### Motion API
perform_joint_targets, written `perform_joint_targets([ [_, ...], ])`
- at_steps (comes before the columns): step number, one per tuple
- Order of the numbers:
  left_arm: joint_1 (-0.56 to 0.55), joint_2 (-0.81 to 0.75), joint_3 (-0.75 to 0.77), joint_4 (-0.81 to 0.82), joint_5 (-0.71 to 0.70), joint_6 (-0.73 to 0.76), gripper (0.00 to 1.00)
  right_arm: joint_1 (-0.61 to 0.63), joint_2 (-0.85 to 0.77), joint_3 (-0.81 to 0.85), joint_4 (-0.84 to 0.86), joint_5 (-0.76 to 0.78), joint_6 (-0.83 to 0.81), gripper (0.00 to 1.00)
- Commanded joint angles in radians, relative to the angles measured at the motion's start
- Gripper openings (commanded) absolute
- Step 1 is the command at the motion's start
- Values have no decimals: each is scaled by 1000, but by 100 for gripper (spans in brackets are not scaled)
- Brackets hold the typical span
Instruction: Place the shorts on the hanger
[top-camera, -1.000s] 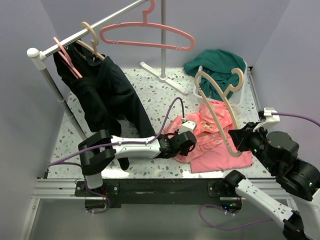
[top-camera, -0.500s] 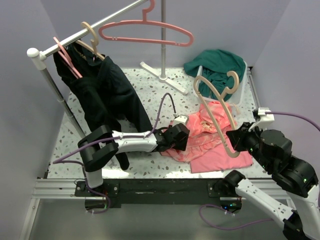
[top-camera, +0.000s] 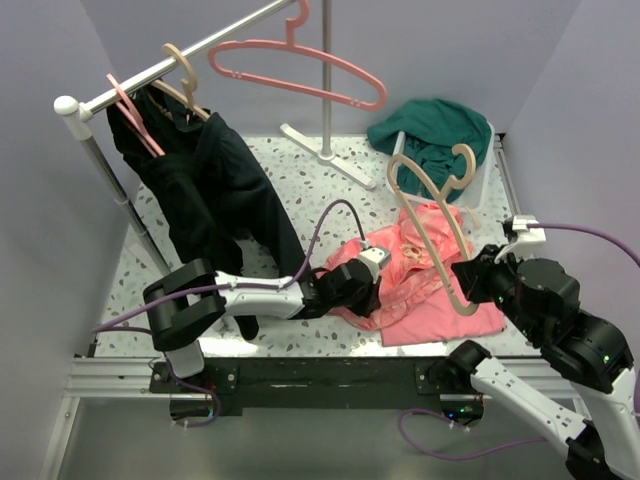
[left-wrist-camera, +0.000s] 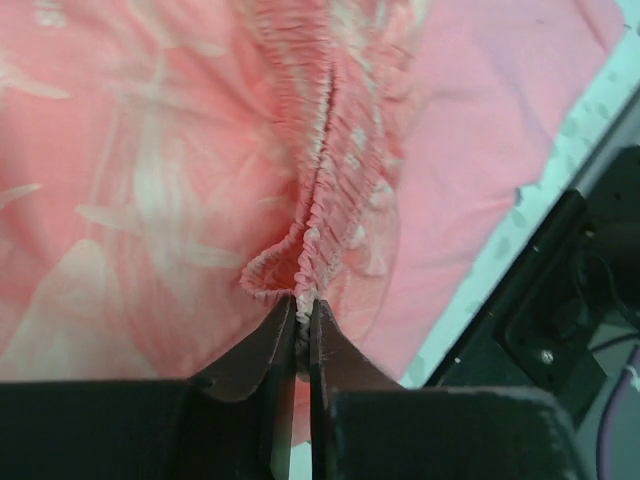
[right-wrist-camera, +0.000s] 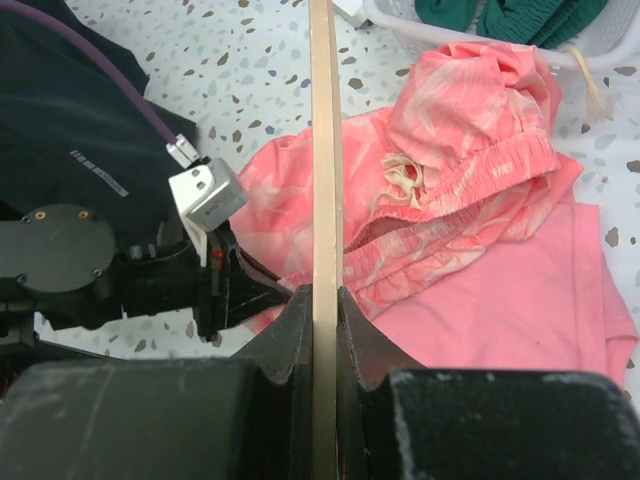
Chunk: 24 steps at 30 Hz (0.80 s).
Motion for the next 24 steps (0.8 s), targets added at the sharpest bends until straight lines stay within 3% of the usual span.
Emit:
perform_joint_targets([
  [1,-95,-77,-34,116,87,176,10,3,7,1,41,20,4,0],
  [5,-189,-73,-22,-23,73,313,13,3,7,-4,38,25,4,0],
  [7,-236,-59,-31,-71,50,361,25,1,8,-5,37,25,6,0],
  [8,-252,-53,-34,-103,15,364,41,3,8,-7,38,25,6,0],
  [10,-275,-47,-52,-150,-5,347,51,3,8,-16,41,25,7,0],
  [11,-276,-48,-57,-166,-64,326,60,3,10,-19,41,23,6,0],
  [17,-276,-143,-65,-185,-220,62,64,3,13,-33,50,23,13,0],
  [19,-278,-157,-33,-249,-290,-76,54,3,15,-33,51,23,15,0],
  [24,-276,-203,0,-268,-312,-230,50,3,11,-31,50,22,16,0],
])
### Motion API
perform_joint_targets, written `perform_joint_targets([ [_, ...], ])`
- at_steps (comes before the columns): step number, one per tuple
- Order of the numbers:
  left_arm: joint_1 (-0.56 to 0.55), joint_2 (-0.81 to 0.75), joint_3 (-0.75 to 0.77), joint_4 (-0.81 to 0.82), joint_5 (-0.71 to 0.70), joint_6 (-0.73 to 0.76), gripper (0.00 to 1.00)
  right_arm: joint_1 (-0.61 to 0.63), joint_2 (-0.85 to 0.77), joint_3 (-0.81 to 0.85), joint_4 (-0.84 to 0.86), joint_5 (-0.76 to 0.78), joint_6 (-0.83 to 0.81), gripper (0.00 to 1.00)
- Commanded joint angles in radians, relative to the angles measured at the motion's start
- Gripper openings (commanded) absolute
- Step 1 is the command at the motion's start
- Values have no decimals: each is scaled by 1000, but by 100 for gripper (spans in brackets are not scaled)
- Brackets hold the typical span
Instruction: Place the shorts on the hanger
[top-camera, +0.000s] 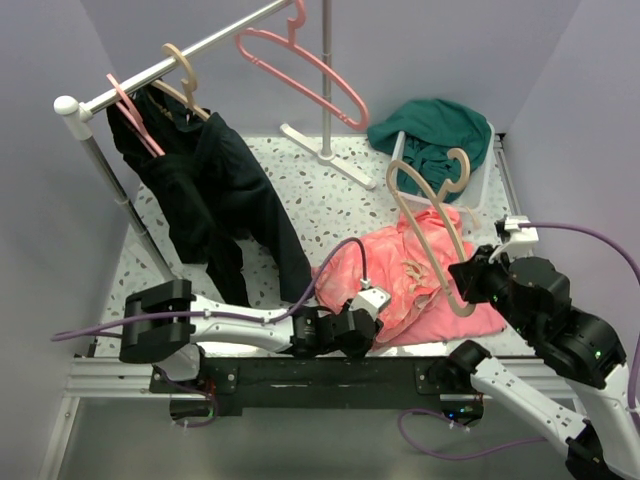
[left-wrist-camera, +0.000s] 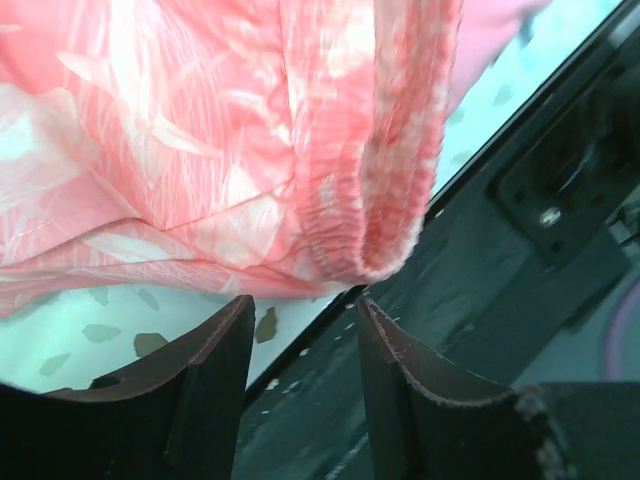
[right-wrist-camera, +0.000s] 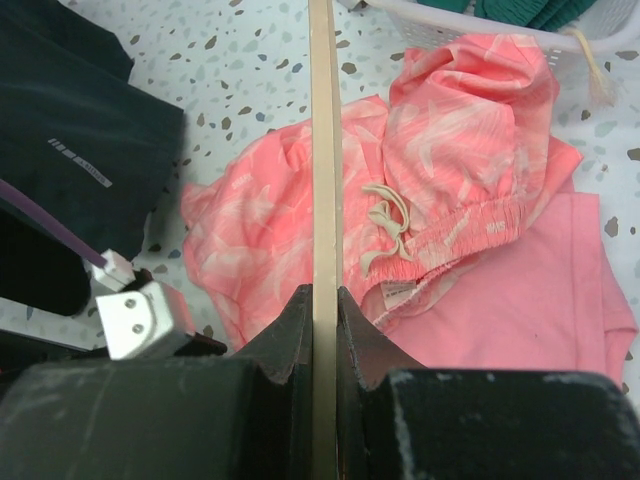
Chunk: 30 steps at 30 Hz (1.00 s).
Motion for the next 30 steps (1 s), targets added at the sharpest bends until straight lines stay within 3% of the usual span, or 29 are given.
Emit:
perform_joint_targets([
  [1,0,-66,56,-6,-84,-198,49,1,8,0,51,20,14,0],
  [11,5,125,315,-223,-167,-303,41,3,6,-12,59,6,21,0],
  [19,13,216,372,-325,-214,-331,37,3,-4,-19,52,1,19,0],
  [26,13,228,323,-239,-133,-262,39,3,-6,-32,65,-6,19,0],
  [30,13,218,257,-90,-18,-229,38,3,-6,-34,63,-8,18,0],
])
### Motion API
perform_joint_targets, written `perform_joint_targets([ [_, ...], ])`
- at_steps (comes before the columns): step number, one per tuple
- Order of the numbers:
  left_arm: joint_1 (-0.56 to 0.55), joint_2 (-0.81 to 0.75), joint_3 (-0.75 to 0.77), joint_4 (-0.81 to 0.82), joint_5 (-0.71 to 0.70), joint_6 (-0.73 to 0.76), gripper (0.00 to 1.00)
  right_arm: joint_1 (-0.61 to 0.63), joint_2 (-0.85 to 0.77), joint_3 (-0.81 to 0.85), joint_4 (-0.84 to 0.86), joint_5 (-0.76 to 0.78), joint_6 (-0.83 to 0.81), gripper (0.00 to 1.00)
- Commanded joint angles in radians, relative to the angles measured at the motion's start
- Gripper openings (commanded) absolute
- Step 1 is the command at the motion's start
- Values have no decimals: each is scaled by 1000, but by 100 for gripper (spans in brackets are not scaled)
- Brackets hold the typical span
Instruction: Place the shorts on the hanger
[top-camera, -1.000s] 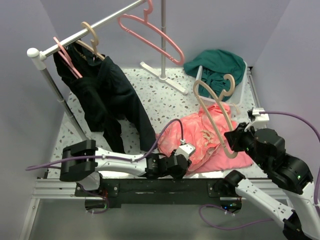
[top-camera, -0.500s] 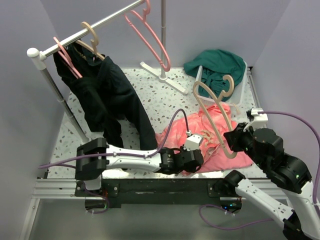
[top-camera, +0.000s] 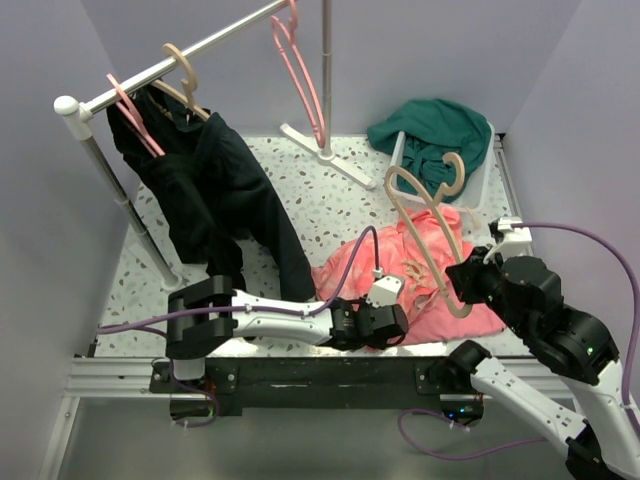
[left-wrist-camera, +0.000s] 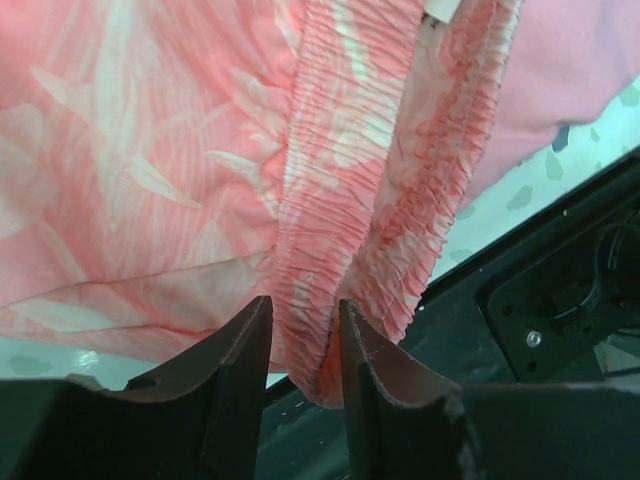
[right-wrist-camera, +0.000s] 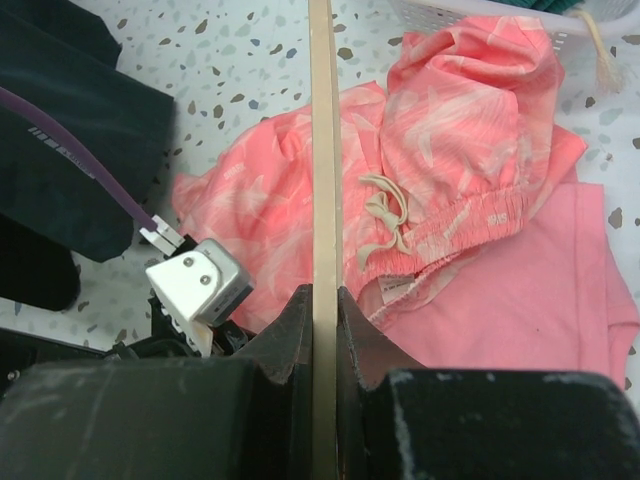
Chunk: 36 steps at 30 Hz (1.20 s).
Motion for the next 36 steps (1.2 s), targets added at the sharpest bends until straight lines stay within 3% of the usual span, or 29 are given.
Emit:
perform_joint_targets([
  [1,2,-15,-72,167,109,44,38,2,-5,5,54,-4,14,0],
  [7,8,-3,-91,157,83,36,37,2,-11,10,42,-3,11,0],
  [11,25,-10,-92,138,17,39,3,2,-6,8,43,-10,12,0],
  [12,35,-13,-91,108,-26,32,0,1,-6,8,43,-10,14,0],
  [18,229,-112,-89,101,-106,102,0,2,-5,36,43,-33,6,0],
  [23,390,-139,58,34,-192,209,0,2,-6,45,33,-78,8,0],
  [28,495,-147,67,212,-62,381,0,2,-28,57,-6,-92,12,0],
  [36,580,-60,233,175,87,490,0,1,-40,82,-36,-237,-2,0],
])
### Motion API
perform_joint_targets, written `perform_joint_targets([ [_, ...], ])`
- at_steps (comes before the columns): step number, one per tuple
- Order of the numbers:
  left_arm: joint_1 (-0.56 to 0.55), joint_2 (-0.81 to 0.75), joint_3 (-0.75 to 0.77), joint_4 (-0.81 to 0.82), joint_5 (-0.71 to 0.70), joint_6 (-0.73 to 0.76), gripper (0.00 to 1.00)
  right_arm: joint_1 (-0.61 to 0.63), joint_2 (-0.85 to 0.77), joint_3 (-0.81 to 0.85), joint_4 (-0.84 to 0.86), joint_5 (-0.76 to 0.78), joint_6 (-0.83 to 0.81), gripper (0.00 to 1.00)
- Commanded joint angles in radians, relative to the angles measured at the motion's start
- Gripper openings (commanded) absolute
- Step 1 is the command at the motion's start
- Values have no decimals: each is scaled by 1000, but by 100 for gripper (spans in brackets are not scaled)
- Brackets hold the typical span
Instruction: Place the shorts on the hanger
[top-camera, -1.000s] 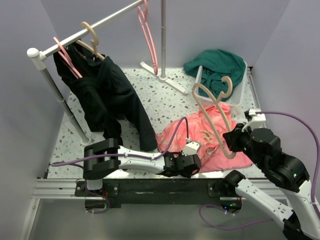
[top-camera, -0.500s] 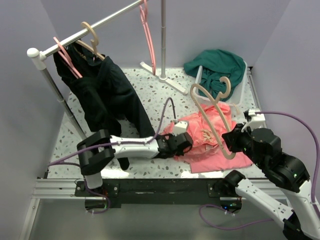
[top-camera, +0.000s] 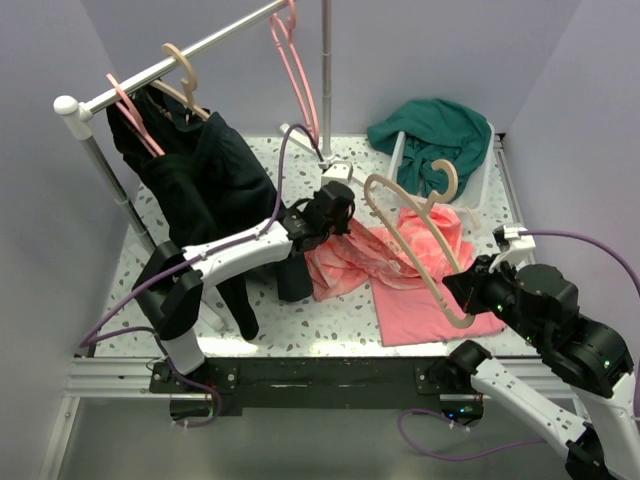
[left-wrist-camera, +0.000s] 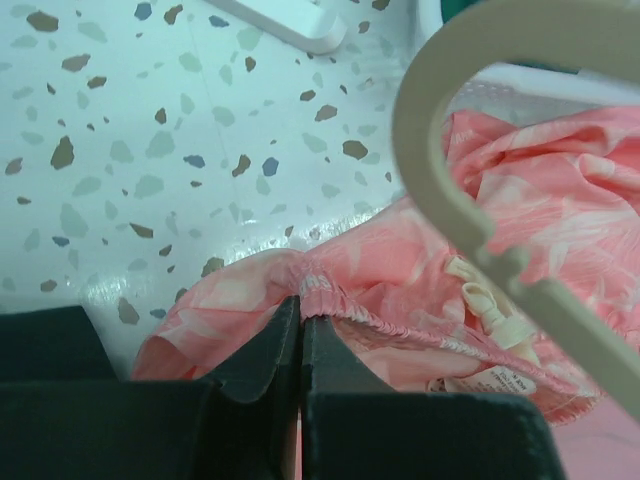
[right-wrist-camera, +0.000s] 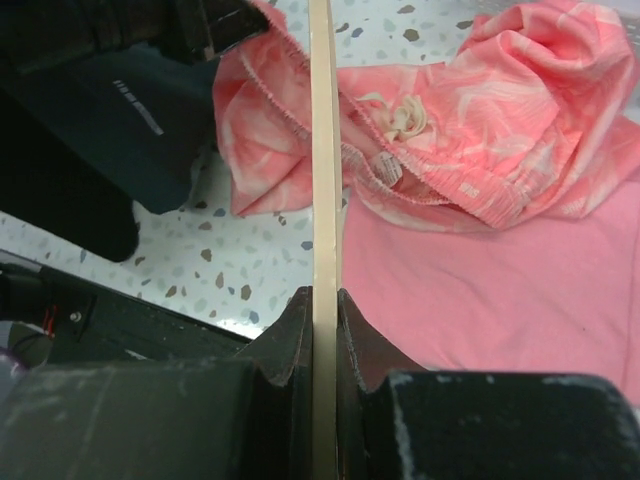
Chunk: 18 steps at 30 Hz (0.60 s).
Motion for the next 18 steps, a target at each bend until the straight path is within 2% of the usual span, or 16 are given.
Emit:
perform_joint_targets([
  [1,27,51,141,11,75,103,0,3,-5,43,6,-99,-5,0],
  [13,70,128,221,-51,108,113,0,3,-3,101,-85,-95,-28,0],
  [18,80,157,260,-77,115,122,0,3,7,117,-105,-159,-43,0],
])
